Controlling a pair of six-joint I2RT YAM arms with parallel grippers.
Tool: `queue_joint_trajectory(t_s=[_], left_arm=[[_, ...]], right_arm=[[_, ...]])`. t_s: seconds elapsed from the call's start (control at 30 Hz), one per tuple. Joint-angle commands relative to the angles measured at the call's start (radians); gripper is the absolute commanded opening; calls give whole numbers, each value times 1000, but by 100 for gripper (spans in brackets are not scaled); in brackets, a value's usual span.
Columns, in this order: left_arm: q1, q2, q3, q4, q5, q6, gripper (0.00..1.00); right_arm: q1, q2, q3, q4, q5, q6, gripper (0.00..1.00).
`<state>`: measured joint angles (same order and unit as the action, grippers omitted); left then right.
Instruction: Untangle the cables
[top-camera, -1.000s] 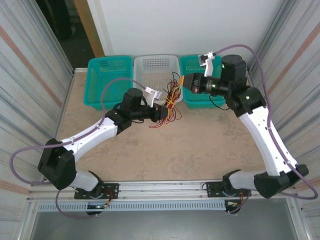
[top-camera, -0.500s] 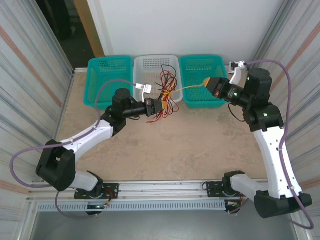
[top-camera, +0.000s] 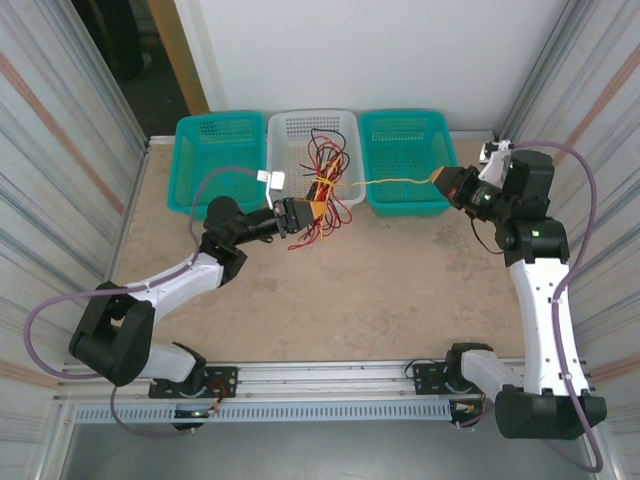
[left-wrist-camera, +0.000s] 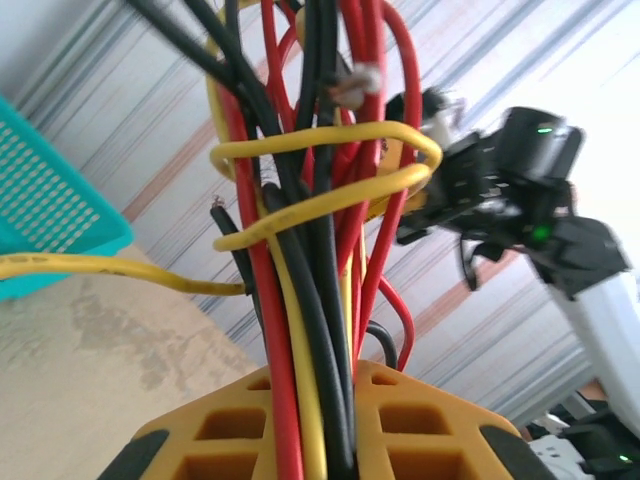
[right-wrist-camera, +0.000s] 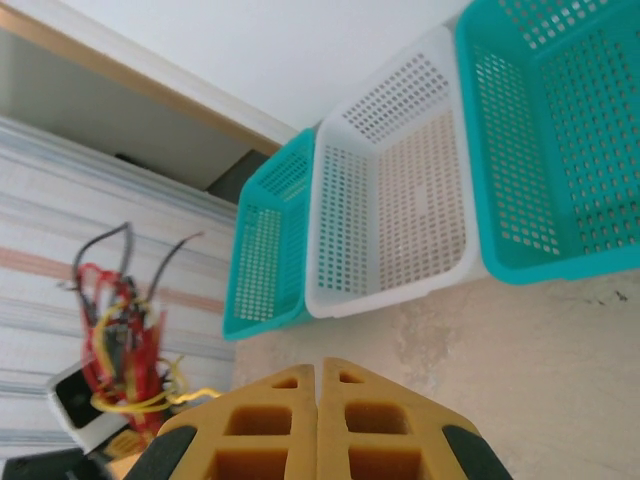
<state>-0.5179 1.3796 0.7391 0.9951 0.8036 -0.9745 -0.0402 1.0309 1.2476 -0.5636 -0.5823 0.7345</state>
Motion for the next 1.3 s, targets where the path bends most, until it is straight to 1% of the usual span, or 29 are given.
queue_joint_trajectory(t_s=[0.0,0.07,0.1,0.17,0.23,0.27,0.4,0.53,0.67,0.77,0.87,0.93,0.97,1.03,1.1,1.17,1.27], left_arm=[[26,-38,35,157,39,-31,0],[1,-57,82,57,116,56,0],[-19,-70,109,-31,150,122,0],[-88,-113,177,-342,192,376,0],[-161,-141,245,-622,179,602,0],[-184,-145,258,-672,169,647,0],[-224,-131,255,-635,193,633,0],[-274,-84,338,-841,204,781,0],[-278,-25,397,-973,229,846,0],[-291,-7,407,-1022,212,890,0],[-344,-5,444,-1133,153,987,0],[-385,-4,456,-1180,100,1045,0],[-390,4,457,-1186,94,1051,0],[-388,32,457,-1197,96,1053,0],[-379,60,450,-1204,71,1055,0],[-345,101,427,-1166,84,1025,0],[-295,157,408,-1113,70,974,0]], right_arm=[[-69,40,-39,22,23,21,0],[-84,90,-38,38,-19,16,0],[-85,114,-30,43,-33,14,0],[-84,172,1,54,-68,14,0],[-82,227,37,65,-97,20,0],[-78,250,53,69,-106,20,0],[-34,355,136,76,-96,15,0],[32,463,245,88,-88,24,0],[68,554,387,70,-75,28,0],[91,642,544,22,-69,21,0],[114,722,706,-32,-61,6,0],[127,783,814,-76,-51,-3,0],[132,809,864,-91,-51,-1,0],[144,870,986,-128,-49,2,0],[150,918,1101,-156,-47,10,0],[152,949,1184,-163,-51,29,0],[151,958,1228,-133,-66,63,0]])
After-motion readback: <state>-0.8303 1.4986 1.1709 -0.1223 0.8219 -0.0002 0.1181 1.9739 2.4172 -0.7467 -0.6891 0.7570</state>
